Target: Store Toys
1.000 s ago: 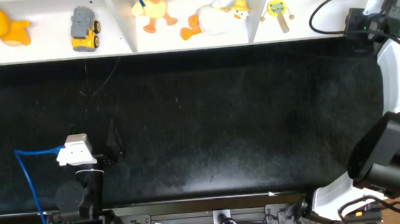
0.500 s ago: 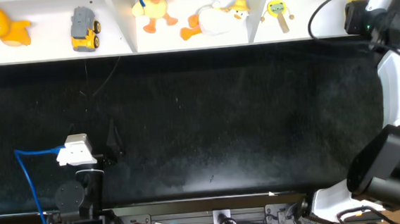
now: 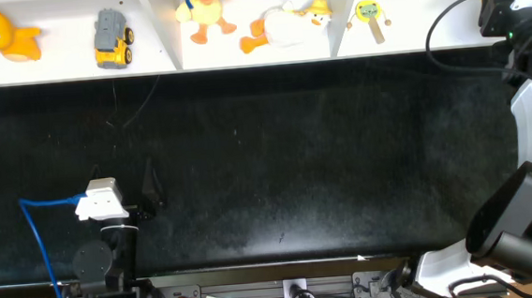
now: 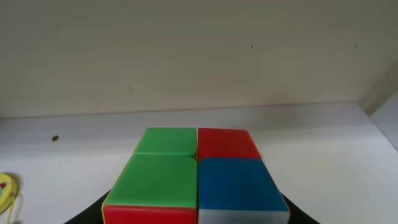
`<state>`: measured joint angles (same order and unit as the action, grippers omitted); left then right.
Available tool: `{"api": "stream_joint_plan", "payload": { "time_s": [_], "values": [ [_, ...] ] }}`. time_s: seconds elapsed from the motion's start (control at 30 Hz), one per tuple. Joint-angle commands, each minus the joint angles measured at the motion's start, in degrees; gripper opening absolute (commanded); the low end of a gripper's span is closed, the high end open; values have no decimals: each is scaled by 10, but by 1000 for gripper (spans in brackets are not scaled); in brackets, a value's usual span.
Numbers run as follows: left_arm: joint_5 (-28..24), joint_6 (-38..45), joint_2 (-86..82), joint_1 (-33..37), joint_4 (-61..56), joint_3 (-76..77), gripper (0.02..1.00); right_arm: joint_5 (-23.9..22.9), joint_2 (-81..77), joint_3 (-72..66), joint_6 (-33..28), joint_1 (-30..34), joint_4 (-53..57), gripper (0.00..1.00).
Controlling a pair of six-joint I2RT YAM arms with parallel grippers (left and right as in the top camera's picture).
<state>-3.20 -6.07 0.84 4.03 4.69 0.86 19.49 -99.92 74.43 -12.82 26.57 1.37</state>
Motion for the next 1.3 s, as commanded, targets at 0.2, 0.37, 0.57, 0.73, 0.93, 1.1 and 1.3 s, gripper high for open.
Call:
{"api": "stream_joint_plan", "payload": {
  "time_s": [0.2, 0.37, 0.57, 0.73, 0.93, 1.1, 1.3],
  "values": [
    [5, -9, -7, -3, -1, -4, 998, 21, 6, -46, -1, 6, 2, 49],
    [5, -9, -7, -3, -1, -4, 998, 35, 6, -140, -22, 7, -181, 47],
    [5, -9, -7, -3, -1, -4, 998, 46, -44, -175, -21, 18, -380, 47],
    [5, -9, -7, -3, -1, -4, 996, 64, -101, -175, 47, 22, -489, 47],
    [5, -9, -7, -3, -1, -4, 998, 65, -129, -160, 79, 24, -518, 49],
    [5, -9, -7, -3, -1, -4, 998, 64, -145, -139, 106, 24, -507, 49],
    [5, -9, -7, -3, -1, -4, 998, 44, -163, -123, 111, 24, -479, 47]
  ]
}}
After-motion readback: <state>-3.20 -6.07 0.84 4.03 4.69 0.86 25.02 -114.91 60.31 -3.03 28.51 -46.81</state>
